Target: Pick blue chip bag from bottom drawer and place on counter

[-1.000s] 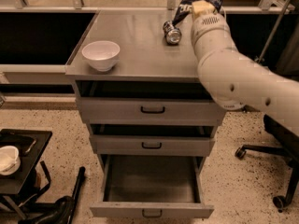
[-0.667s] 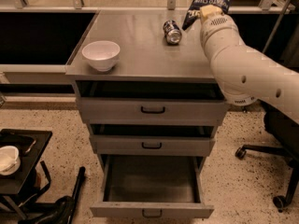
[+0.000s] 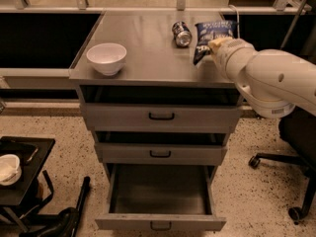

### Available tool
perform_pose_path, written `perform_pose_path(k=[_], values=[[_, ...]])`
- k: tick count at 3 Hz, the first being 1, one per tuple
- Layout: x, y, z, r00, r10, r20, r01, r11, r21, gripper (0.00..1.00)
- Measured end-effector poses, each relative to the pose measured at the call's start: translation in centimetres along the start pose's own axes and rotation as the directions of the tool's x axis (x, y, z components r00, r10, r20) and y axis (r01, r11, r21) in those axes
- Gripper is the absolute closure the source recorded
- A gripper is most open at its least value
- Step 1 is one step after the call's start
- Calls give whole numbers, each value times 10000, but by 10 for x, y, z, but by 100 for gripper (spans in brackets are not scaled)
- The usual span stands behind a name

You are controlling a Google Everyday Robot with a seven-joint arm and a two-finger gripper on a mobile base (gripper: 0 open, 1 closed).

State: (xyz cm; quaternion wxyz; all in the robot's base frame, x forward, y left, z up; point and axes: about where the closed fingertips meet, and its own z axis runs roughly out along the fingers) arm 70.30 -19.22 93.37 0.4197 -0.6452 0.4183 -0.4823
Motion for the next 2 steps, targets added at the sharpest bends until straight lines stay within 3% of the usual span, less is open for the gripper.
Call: perform_pose_path(k=[1,2], values=[[-23,34,0,9895,529,1348,-419,9957,-830,100],[-31,34,-5,9795,548,1936,-376,9951,-912,100]])
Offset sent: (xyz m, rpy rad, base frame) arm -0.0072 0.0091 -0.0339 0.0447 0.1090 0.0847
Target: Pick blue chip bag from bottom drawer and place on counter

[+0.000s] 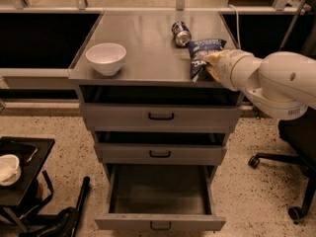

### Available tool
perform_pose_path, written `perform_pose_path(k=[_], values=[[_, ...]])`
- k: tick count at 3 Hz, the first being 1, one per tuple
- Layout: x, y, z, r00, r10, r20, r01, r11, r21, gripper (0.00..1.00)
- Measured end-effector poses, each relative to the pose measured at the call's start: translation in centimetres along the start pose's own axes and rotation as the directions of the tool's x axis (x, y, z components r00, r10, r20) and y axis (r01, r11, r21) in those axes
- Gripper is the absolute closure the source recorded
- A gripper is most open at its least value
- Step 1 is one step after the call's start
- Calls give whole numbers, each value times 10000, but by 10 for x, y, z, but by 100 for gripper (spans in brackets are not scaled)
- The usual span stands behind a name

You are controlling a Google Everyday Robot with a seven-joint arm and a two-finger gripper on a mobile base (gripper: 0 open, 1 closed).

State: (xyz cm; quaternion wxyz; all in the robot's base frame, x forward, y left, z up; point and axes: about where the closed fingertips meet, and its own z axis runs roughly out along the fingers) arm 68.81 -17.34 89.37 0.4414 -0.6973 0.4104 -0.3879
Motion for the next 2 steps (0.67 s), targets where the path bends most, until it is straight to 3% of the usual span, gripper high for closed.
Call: perform_pose_path(k=[2], values=[[0,0,0,10000,0,0,0,10000,1,58]])
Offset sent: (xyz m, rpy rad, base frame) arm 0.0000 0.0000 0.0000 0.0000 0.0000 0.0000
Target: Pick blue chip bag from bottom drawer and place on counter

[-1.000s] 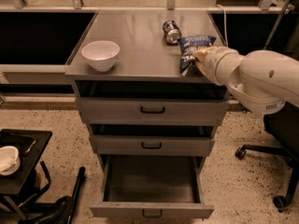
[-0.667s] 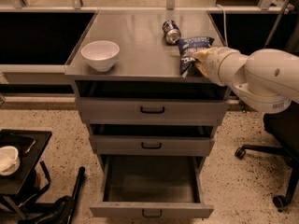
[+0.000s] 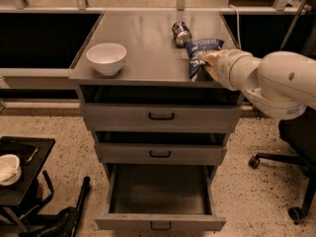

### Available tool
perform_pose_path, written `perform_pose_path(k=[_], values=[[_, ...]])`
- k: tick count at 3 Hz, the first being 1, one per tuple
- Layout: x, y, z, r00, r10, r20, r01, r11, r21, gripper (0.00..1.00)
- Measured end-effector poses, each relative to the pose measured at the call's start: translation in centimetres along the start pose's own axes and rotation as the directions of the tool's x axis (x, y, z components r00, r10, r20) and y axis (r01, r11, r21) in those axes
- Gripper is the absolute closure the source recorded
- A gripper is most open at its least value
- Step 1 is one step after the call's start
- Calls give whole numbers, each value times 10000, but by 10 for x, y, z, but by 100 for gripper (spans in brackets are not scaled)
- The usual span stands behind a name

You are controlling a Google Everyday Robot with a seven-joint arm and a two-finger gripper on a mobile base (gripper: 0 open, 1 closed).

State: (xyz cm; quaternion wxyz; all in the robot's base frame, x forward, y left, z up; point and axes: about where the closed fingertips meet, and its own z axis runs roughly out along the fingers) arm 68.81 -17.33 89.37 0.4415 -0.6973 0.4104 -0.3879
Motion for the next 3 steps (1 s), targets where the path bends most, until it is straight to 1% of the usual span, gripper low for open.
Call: perform_pose_path(k=[2,3], values=[[0,0,0,10000,0,0,0,10000,1,11],[0,0,0,10000,0,0,0,10000,1,0]])
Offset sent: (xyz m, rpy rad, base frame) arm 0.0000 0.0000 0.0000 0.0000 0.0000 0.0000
